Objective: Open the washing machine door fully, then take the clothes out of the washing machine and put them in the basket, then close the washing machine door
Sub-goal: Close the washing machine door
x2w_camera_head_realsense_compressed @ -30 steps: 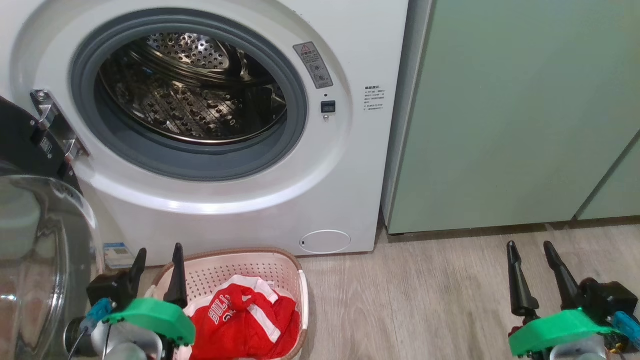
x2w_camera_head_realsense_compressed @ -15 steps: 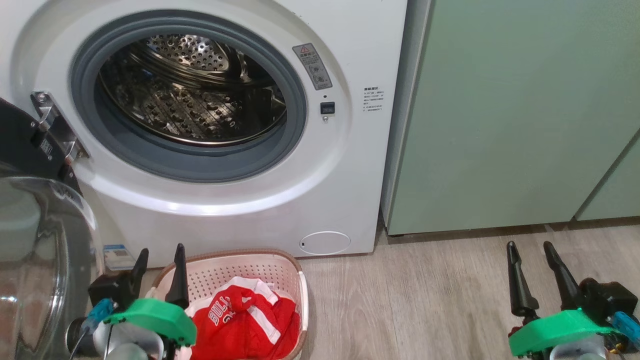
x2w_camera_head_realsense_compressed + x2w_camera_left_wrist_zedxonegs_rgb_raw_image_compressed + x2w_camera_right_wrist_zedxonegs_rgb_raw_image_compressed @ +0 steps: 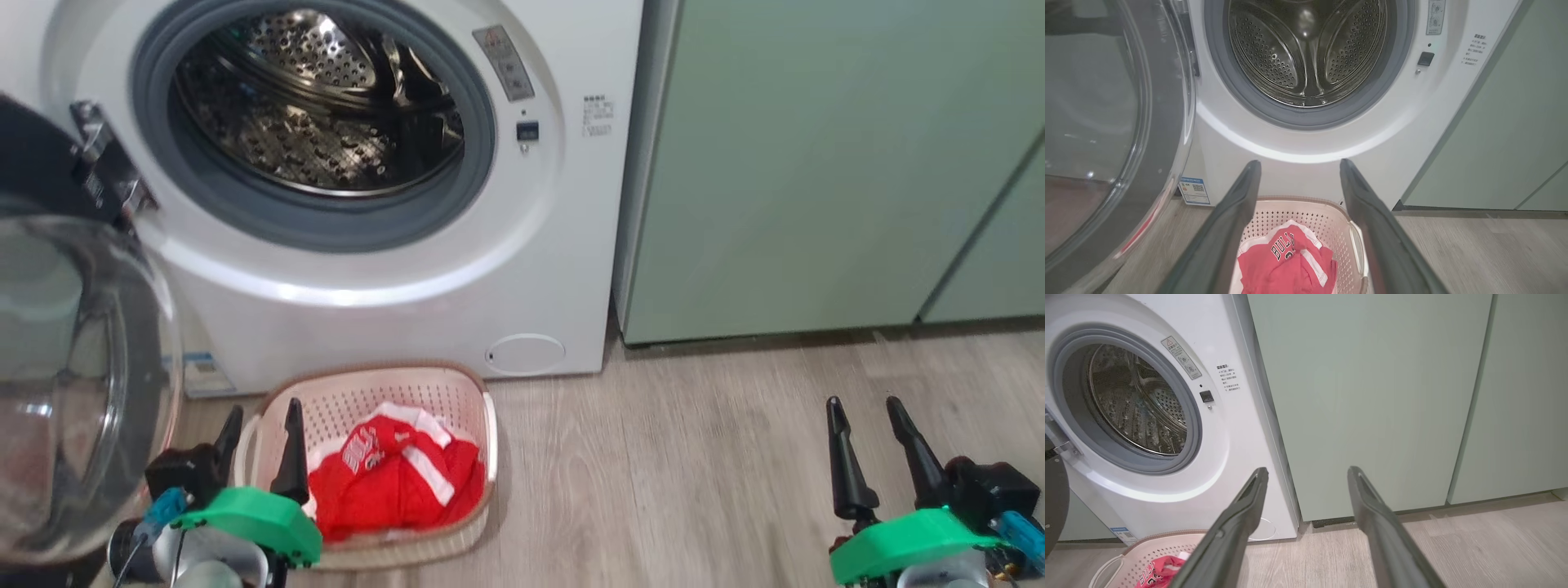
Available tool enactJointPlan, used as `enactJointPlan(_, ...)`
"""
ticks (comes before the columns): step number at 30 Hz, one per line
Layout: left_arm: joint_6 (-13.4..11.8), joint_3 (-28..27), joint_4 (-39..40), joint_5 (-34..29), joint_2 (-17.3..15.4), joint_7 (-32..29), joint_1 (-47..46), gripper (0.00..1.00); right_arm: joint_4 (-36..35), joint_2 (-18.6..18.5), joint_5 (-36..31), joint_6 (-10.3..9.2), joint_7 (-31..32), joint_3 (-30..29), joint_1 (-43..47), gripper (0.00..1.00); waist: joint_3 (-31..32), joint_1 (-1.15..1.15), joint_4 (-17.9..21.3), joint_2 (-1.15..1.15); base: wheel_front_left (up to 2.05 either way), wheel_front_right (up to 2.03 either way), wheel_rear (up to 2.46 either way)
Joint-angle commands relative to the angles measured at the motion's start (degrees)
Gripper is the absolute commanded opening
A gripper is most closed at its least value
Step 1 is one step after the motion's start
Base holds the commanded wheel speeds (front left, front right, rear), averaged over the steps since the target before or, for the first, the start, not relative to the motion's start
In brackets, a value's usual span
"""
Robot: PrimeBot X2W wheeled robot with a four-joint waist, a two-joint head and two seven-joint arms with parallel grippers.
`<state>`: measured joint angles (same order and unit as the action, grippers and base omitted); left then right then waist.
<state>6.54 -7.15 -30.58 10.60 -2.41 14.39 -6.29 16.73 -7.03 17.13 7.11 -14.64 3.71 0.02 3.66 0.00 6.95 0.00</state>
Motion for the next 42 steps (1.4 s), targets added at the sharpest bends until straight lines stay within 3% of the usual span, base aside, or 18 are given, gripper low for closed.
enactJointPlan(1, 0.1, -2.1, 1.4, -0.4, -0.6, 0.6, -2.6, 1.00, -1.8, -0.4, -0.3, 0.37, -0.4, 1.3, -0.8, 1.00, 0.0, 0.00, 0.0, 0.00, -2.23, 2.03, 0.20)
enactJointPlan(13, 0.4, -1.4, 1.9, 0.1, -0.5, 0.6, -2.4, 1.00, -1.7, -0.5, -0.2, 0.37, -0.4, 1.0, -0.8, 1.00, -0.2, 0.00, 0.0, 0.00, -1.49, 1.39, 0.10)
enactJointPlan(28, 0.6, -0.8, 1.5, -0.3, -0.5, 0.6, -2.8, 1.00, -1.9, -0.2, -0.2, 0.37, -0.4, 0.6, -0.3, 1.00, 0.4, 0.00, -2.0, 0.00, -0.07, 0.07, 0.00)
enactJointPlan(42, -1.1, 0.5, 1.8, -2.7, -0.5, 0.6, -4.5, 1.00, -2.2, 1.1, 0.2, 0.37, -0.4, 0.1, -0.3, 1.00, -0.4, 0.00, -15.2, 0.00, 0.00, 0.00, 0.00)
